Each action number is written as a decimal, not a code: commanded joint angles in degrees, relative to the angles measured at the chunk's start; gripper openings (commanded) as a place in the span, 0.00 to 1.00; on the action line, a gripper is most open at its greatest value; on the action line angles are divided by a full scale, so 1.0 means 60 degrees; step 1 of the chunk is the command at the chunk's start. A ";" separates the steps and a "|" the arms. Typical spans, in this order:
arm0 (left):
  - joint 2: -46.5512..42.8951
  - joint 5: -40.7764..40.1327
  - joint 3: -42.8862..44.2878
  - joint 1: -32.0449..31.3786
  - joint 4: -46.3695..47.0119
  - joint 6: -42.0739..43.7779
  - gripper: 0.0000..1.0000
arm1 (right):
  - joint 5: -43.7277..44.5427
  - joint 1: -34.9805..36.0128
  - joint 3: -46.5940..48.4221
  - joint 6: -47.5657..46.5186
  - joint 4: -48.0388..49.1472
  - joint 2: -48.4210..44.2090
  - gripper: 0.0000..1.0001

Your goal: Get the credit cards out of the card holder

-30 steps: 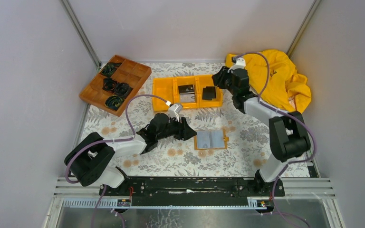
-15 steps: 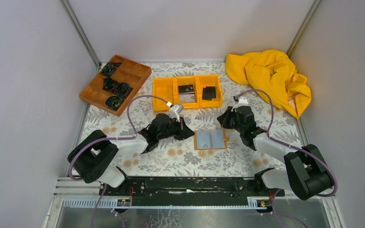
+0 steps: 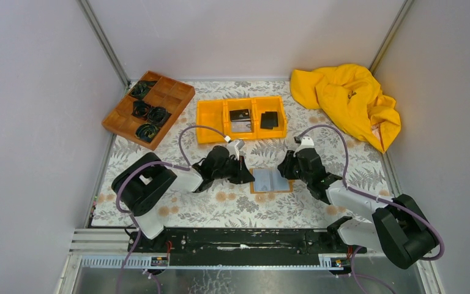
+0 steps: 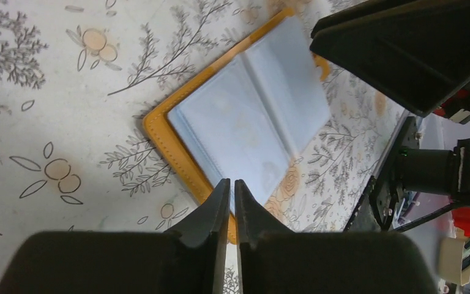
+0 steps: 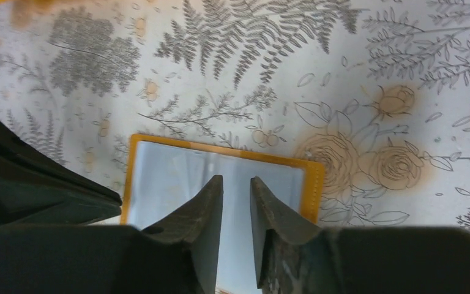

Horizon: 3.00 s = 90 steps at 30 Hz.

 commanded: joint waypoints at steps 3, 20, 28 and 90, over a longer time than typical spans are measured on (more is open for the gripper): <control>0.0315 -0.0239 0.0561 0.0009 -0.0435 -0.0030 0.15 | 0.1070 0.0023 0.0305 0.0238 -0.0362 0.0371 0.17; 0.0801 -0.0487 0.0970 -0.0191 -0.0950 0.0125 0.16 | 0.2323 -0.0058 0.0822 0.0402 -0.1677 0.0815 0.00; 0.0681 -0.0672 0.0995 -0.0266 -0.1052 0.0187 0.19 | 0.1444 -0.0059 0.1082 0.0220 -0.1817 0.1371 0.00; 0.1915 -0.1409 0.3080 -0.1815 -0.0999 0.0604 0.28 | 0.1750 -0.0037 -0.1255 0.0344 -0.0251 -0.4152 0.00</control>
